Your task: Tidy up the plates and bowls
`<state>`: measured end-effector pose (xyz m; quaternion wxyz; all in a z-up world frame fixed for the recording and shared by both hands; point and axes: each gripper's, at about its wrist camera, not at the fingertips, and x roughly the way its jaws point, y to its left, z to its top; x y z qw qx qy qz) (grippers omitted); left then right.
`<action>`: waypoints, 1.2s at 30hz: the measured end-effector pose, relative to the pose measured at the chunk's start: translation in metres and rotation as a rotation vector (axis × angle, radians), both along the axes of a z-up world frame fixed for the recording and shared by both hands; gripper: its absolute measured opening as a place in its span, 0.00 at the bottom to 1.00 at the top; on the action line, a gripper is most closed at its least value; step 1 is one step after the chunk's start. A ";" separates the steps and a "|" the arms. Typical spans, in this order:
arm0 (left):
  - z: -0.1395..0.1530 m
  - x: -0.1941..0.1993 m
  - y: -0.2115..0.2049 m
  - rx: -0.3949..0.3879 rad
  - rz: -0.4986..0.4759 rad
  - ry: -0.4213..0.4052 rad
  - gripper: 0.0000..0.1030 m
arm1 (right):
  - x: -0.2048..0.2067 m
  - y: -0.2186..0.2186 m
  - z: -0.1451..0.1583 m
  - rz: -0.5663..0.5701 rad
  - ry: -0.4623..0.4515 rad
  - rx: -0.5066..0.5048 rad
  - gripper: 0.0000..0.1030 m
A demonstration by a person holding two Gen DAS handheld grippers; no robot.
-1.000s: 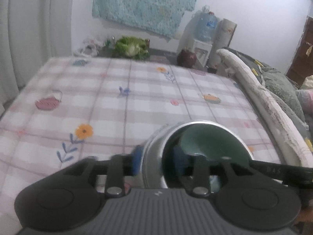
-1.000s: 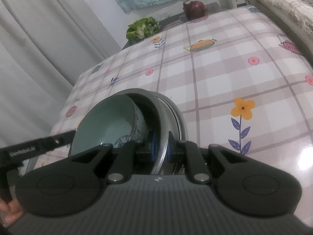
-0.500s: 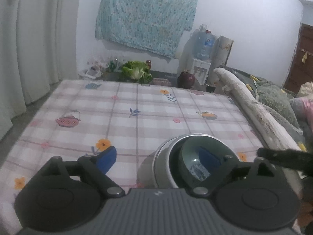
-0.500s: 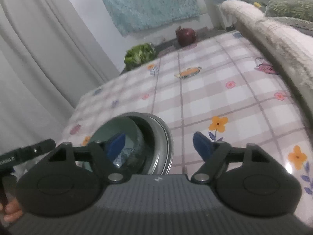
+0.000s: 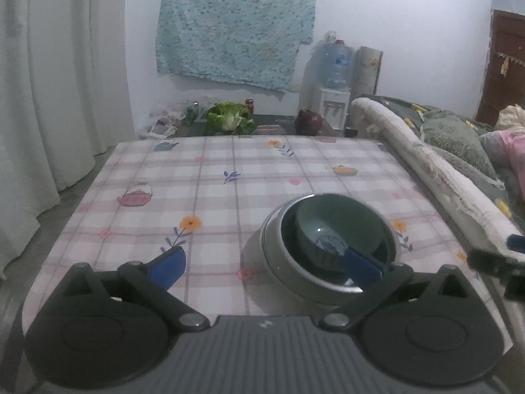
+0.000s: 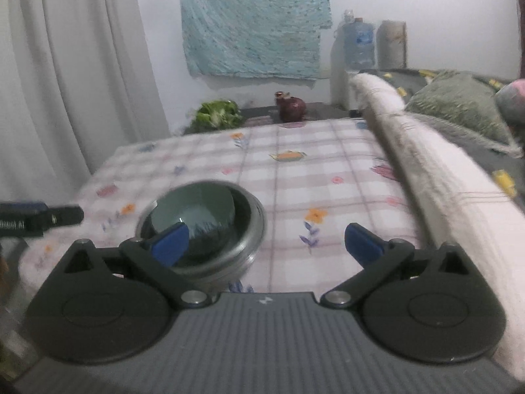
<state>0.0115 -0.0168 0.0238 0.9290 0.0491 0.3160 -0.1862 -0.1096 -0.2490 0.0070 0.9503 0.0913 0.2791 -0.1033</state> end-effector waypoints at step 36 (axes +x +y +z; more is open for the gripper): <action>-0.041 0.009 -0.031 0.227 0.089 0.190 1.00 | 0.042 0.032 -0.033 -0.016 0.253 0.049 0.99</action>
